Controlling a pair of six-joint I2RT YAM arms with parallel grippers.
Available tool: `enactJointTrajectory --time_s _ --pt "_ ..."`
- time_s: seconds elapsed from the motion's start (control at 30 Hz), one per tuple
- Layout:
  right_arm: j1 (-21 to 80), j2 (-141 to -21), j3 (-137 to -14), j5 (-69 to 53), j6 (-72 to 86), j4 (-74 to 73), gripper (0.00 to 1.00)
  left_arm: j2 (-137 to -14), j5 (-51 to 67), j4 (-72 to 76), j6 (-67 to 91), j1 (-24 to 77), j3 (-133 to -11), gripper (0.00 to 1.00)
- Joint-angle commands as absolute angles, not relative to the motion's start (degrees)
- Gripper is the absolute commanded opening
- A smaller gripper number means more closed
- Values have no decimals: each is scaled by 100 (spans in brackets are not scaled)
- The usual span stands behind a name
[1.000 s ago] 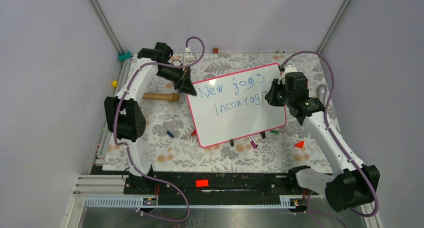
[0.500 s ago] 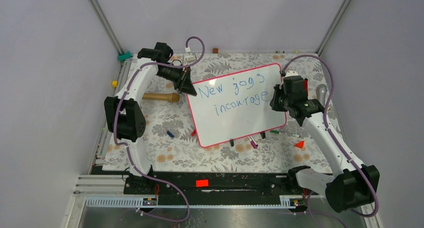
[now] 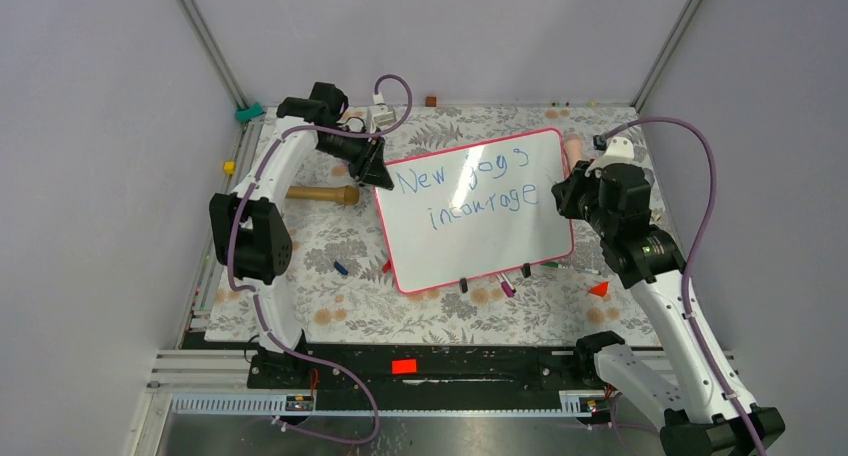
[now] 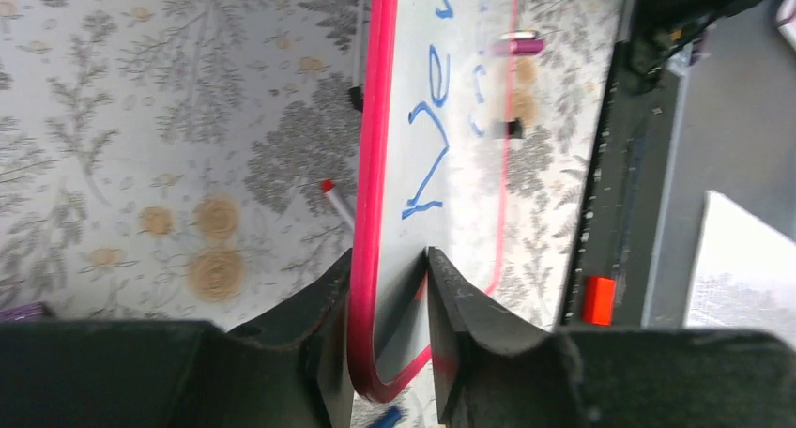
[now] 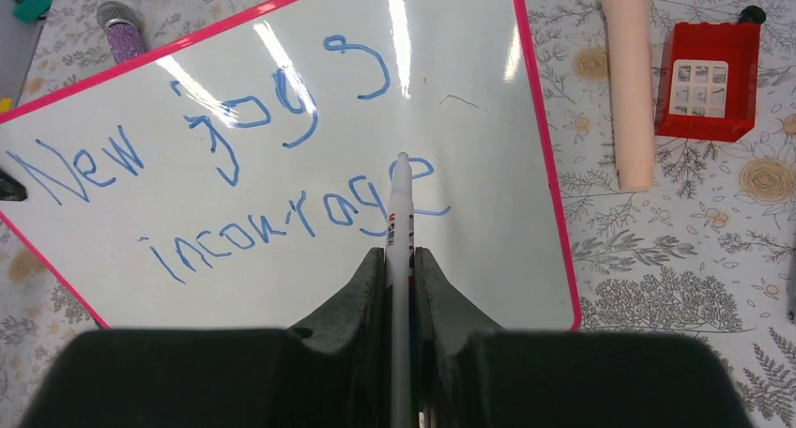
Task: Write a sentence on the whiteboard
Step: Write a sentence on the whiteboard, then pick up the pen cap from the center of the board.
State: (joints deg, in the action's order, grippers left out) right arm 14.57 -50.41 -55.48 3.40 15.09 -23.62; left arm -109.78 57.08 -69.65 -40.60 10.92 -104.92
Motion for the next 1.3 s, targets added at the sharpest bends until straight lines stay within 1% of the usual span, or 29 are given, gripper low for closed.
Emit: enactJointTrajectory --time_s 0.0,0.03,0.1,0.17,0.3,0.37,0.5,0.63,0.77,0.8,0.87,0.9,0.93,0.97,1.0,1.2,1.27 --pt "1441 -5004 -5541 183 1604 -2200 0 -10706 5152 -6284 -4430 1043 -10465 33" --pt "1444 -4991 -5545 172 1609 -2205 0 -10680 5218 -6271 -4408 1012 -10475 34" --pt "1446 -4969 -5561 151 1615 -2202 0 -10585 5406 -6145 -4340 938 -10421 44" --pt "1442 -4971 -5586 126 1621 -2199 0 -10484 5502 -5984 -4235 833 -10313 51" --pt "1441 -5006 -5674 45 1634 -2215 0 -10291 5852 -5647 -4066 598 -10103 71" --pt "1441 -5026 -5709 14 1646 -2226 0 -10208 6017 -5504 -3928 472 -10023 83" --pt "1443 -5056 -5793 -97 1679 -2245 0 -9895 6179 -5032 -3553 273 -9735 95" --pt "1441 -5074 -5906 -179 1718 -2336 0 -9237 5924 -4360 -3247 134 -9188 96" --pt "1441 -5011 -5933 -312 1813 -2360 0 -8357 5253 -3481 -2304 4 -8458 95" --pt "1441 -4990 -5937 -373 1851 -2356 0 -7995 5003 -3130 -1692 7 -8185 91" --pt "1446 -4984 -5956 -523 1956 -2354 0 -7411 4385 -2334 -923 5 -7544 73" --pt "1451 -4982 -5977 -633 1988 -2363 0 -7127 4284 -2107 -913 1 -7182 70" --pt "1455 -4972 -6011 -697 2019 -2363 0 -6894 4160 -2015 -913 7 -6944 70" --pt "1458 -4959 -6054 -739 2036 -2376 0 -6676 4026 -1942 -847 6 -6739 87" --pt "1463 -4954 -6094 -773 2035 -2399 0 -6508 3886 -1918 -758 5 -6563 98" --pt "1547 -4977 -6398 -943 2061 -2551 0 -5613 2003 -2315 352 7 -5678 99" --pt "1604 -4994 -6443 -979 2095 -2554 0 -5296 1088 -2706 787 5 -5530 99"
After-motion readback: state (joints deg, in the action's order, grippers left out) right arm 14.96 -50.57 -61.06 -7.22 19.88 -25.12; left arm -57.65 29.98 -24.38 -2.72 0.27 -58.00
